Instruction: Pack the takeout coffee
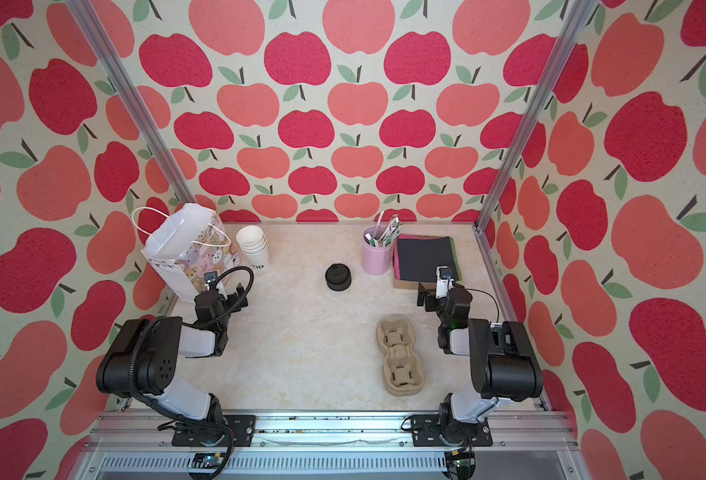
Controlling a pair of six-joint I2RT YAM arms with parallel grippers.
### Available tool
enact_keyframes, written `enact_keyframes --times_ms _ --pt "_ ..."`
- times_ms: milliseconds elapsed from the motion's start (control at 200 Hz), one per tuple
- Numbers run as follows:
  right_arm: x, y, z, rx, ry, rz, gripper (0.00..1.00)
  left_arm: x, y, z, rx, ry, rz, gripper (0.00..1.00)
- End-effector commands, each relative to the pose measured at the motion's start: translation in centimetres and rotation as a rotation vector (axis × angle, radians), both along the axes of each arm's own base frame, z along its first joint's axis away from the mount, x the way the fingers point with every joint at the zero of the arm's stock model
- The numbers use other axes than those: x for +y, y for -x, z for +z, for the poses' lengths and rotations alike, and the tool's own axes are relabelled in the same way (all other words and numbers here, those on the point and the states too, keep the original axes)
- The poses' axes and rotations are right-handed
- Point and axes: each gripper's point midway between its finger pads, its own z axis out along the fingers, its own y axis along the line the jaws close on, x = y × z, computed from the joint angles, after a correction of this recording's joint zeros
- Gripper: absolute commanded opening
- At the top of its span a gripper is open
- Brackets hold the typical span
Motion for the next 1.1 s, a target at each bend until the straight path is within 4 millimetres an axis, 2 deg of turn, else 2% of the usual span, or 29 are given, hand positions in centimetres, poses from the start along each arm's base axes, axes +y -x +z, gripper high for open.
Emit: enact_keyframes --times_ms 0,935,1096 --pt "-0.15 0.05 -0.29 0.004 0.019 -0.005 0.99 0.12 -0.23 0.3 -0.008 -0.022 0.003 0.99" --pt "-0.15 0.01 -0.22 0.001 0.019 -0.005 0.99 0.09 -0.26 0.3 -0.008 -0.019 0.001 0.99" --pt "-0.21 0.0 -0.22 0.001 0.018 -0.007 0.99 0.76 -0.15 0.25 -0.008 0.008 0.019 0.99"
